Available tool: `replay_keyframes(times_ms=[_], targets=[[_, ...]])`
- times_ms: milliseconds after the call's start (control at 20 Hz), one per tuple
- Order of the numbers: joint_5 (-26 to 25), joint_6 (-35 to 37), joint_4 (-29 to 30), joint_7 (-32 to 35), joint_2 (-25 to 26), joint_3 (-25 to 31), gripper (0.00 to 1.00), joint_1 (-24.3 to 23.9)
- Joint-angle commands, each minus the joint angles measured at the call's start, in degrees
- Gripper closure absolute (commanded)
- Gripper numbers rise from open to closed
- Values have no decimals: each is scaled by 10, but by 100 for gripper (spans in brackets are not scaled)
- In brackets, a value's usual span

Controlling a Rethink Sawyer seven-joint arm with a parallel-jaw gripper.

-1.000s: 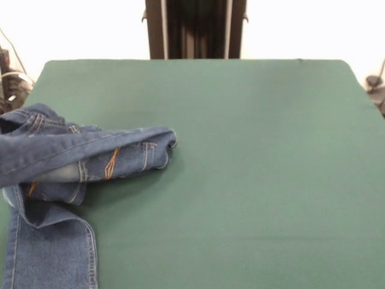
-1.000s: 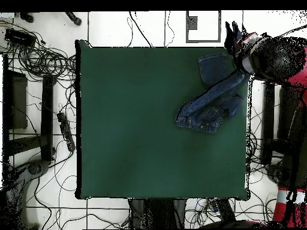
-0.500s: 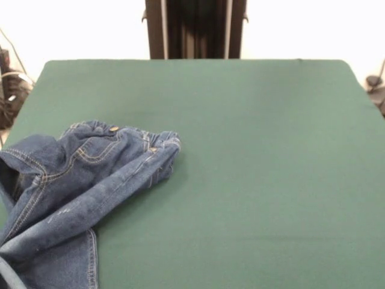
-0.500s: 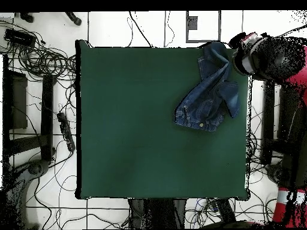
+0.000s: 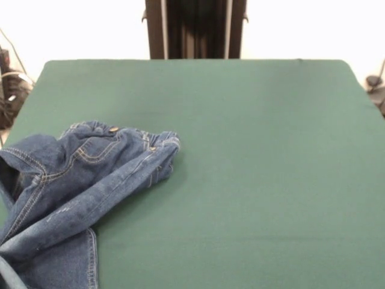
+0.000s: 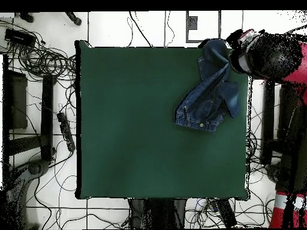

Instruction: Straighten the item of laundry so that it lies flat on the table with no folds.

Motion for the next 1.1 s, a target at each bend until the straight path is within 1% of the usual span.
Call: replay_keyframes(times_ms=[50, 200, 450, 850, 1100], targets=[[8, 14, 121, -10, -17, -11, 0, 52], [16, 23, 150, 23, -28, -27, 0, 65], [34, -7, 201, 78, -42, -50, 0, 82], [61, -52, 254, 117, -52, -81, 0, 105], [80, -86, 275, 116, -44, -91, 0, 111]])
